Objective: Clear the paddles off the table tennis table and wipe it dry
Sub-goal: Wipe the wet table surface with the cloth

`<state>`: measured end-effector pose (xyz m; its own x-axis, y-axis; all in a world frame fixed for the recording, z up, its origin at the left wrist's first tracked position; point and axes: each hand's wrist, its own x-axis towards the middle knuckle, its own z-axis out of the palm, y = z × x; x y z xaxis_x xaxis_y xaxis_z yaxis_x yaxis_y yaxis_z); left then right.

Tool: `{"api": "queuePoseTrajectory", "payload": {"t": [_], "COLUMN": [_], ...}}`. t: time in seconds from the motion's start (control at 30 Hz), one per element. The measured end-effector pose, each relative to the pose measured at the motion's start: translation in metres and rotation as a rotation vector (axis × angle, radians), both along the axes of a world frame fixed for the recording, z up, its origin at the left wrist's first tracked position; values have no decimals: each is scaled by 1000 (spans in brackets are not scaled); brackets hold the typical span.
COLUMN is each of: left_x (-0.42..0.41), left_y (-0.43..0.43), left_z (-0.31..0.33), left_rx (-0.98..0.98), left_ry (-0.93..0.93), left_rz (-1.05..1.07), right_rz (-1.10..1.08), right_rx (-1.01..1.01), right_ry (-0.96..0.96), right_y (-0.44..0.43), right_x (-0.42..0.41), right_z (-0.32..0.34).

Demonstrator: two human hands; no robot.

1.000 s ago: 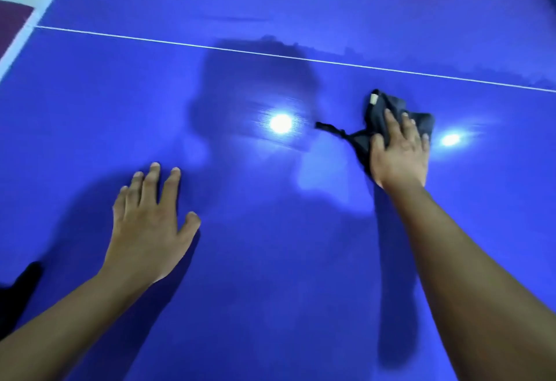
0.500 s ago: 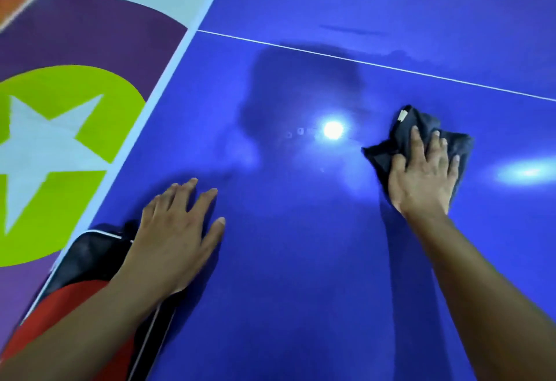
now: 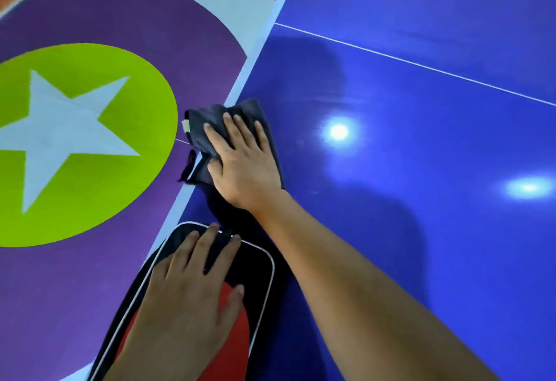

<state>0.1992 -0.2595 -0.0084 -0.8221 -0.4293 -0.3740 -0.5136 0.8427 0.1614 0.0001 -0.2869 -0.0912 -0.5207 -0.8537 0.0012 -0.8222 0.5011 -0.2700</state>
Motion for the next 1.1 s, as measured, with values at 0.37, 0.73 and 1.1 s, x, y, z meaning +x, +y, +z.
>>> {"api": "queuePoseTrajectory", "payload": {"t": [0.37,0.73,1.1], "left_x": [-23,-52,-55], "left_y": [31,217,239], "left_z": [0,-36,-31], "left_rx": [-136,-26,109], "left_ry": [46,176,123], "left_rz": [146,-233,-112], "right_rz": [-25,-456,-1076], "right_rx": [-41,11,-35], "right_ry": [-45,-8,-43], "right_y": [56,353,557], "right_x": [-23,-116,-107], "right_z": [1,12,24]}}
